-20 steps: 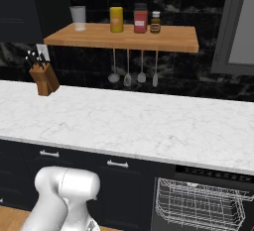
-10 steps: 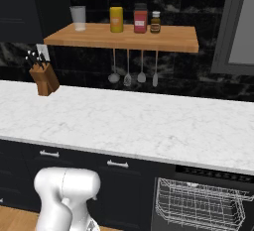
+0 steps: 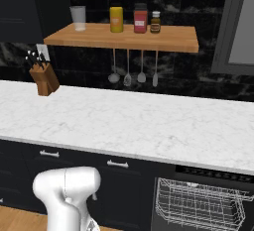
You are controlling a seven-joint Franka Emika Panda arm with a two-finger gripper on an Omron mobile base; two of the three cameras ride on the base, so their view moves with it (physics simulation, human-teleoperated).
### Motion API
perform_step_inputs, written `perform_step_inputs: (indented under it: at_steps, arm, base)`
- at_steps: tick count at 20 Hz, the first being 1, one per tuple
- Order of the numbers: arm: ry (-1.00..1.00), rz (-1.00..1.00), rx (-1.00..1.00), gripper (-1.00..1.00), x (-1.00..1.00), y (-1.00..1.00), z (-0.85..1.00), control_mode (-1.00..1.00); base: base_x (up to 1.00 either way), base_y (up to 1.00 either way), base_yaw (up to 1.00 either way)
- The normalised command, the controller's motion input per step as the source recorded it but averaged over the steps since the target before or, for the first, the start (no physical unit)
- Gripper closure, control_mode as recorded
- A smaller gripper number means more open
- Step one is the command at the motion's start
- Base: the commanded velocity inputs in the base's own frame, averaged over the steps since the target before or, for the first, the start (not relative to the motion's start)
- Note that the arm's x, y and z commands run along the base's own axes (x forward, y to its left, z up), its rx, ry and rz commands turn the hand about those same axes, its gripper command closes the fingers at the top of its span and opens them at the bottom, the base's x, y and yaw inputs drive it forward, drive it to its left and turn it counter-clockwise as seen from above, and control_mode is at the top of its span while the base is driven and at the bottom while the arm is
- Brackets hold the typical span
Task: Pick up the cup and bowl from the counter, place them in the dishwasher, and close the dishwasher door.
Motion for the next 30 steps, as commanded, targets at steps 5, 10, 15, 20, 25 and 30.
perform_step_inputs:
  at_steps: [5,10,15,20,25,30]
  arm:
    - [0.1,-0.29,0.54,-1.0,0.16,-0.47,-1.0,-1.0]
    - [0.0,-0.27,0.7,-1.0,0.51,-0.47,-1.0,-1.0]
    - [-0.04,-0.29,0.67,-1.0,0.76,-0.36,-1.0,-1.0]
    - [-0.24,-0.32,0.73,-1.0,0.95,-0.3,-0.94,-1.0]
    - [-0.35,-0.31,0.8,-1.0,0.93,-0.44,-0.86,-1.0]
    - [-0.64,-0.34,0.95,-1.0,1.0,-0.01,-0.26,-1.0]
  base:
    - [0.0,0.0,0.0]
    - [0.0,0.0,0.0]
    - [0.0,0.0,0.0]
    - [0.0,0.0,0.0]
    - [0.0,0.0,0.0]
    - [0.0,0.0,0.0]
